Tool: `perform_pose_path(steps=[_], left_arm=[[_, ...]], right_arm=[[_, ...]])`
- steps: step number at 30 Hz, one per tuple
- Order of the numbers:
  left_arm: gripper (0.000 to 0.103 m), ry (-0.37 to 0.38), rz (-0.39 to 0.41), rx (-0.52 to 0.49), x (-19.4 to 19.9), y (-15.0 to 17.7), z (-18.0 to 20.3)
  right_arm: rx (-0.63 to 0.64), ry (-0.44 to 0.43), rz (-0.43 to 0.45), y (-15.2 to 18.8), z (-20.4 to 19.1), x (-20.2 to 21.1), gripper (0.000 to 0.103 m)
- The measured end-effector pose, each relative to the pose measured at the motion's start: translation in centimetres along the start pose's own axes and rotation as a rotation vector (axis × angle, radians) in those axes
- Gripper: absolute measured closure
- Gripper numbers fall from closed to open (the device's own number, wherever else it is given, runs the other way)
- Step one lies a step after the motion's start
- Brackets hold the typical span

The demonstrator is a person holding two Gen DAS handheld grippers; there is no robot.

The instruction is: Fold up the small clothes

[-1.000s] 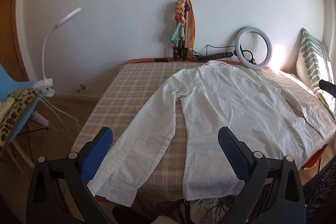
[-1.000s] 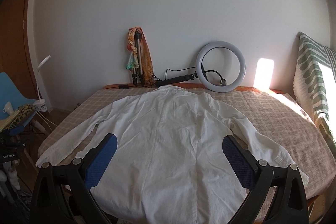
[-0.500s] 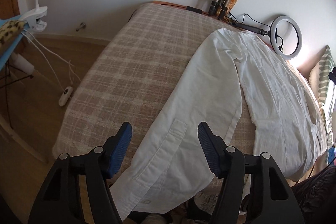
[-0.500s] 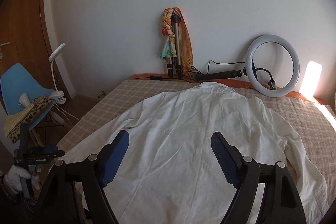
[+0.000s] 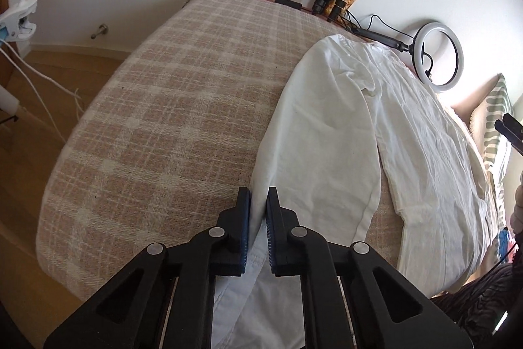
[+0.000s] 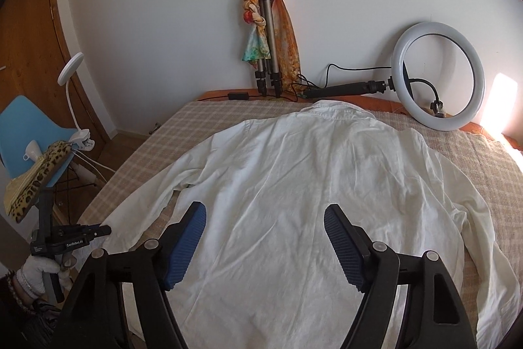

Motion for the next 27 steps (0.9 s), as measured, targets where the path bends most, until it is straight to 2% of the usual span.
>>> perform_pose_path(steps=[5, 12, 23, 27], left_arm=[[0.101, 0.082, 0.02, 0.027, 0.2, -0.3, 0.1], [0.102, 0.175, 0.06, -0.034, 1.5, -0.6, 3.8], [0.102, 0.29, 0.013, -0.173, 0.6, 0.5, 11.6], [0.102, 0.305, -0.026, -0.239, -0.3, 1.6, 14.4]], right_arm=[[0.01, 0.013, 0.014, 0.2, 0.3, 0.7, 0.026], [0.03, 0.021, 0.011, 0.3, 0.2, 1.0, 0.027], [-0.003, -0.022, -0.04, 0.7, 1.1, 0.5, 0.05], [-0.025, -0.039, -0.042, 0.4, 1.6, 0.7, 0.051]])
Point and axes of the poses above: each gripper's, at about its wrist camera, not at the fingertips, and x roughly against the way its jaws point, z to its right, y to its underside, the point moved 3 cm from there along -x, roughly the way its jaws point, and after that the axes turned 13 degrees about -z, right-handed, at the moved point
